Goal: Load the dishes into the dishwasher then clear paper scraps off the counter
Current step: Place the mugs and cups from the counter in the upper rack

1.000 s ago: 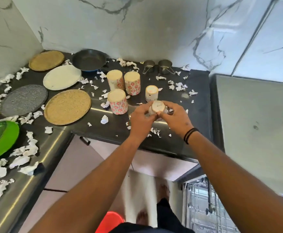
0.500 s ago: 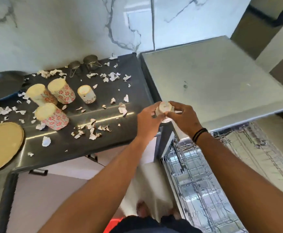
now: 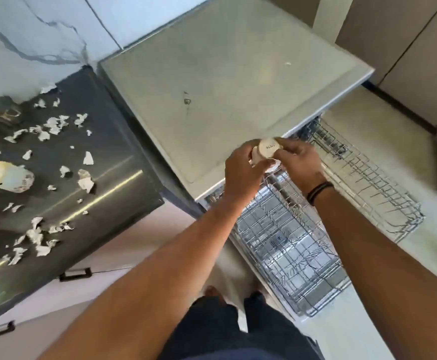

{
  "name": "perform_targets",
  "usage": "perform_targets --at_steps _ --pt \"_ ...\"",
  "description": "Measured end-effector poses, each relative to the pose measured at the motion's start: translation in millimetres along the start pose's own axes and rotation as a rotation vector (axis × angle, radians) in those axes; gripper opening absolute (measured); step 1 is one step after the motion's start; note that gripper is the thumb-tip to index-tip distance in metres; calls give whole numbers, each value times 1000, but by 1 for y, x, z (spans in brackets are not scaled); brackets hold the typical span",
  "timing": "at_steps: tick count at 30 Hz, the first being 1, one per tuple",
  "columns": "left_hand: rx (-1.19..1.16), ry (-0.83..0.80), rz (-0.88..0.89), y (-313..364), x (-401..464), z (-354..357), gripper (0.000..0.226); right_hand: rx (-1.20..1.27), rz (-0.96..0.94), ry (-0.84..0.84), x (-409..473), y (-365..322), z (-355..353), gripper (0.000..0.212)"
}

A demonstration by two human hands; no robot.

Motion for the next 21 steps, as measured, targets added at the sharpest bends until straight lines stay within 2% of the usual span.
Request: perform_targets --at_steps 4,7,12,16,21 --pt "115 62 134 0 3 48 51 25 1 113 17 24 -30 51" --pt "92 94 186 -4 3 72 49 -10 -13 103 26 37 -43 42" --pt "-8 -20 78 -37 5 113 33 1 69 151 38 78 -55 36" --pt "-28 -118 -7 -83 12 151 43 -17 145 209 56 126 -55 37" --pt "34 -154 24 -133 29 185 43 -25 219 212 81 178 -45 43"
Point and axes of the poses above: each hand's wrist, its own x-axis towards the middle knuckle, its own z-axis out of the palm, y = z × x, the point moved 3 cm from there along x, towards the middle knuckle, and after that the axes turned 9 degrees about x, right-handed, at the moved point
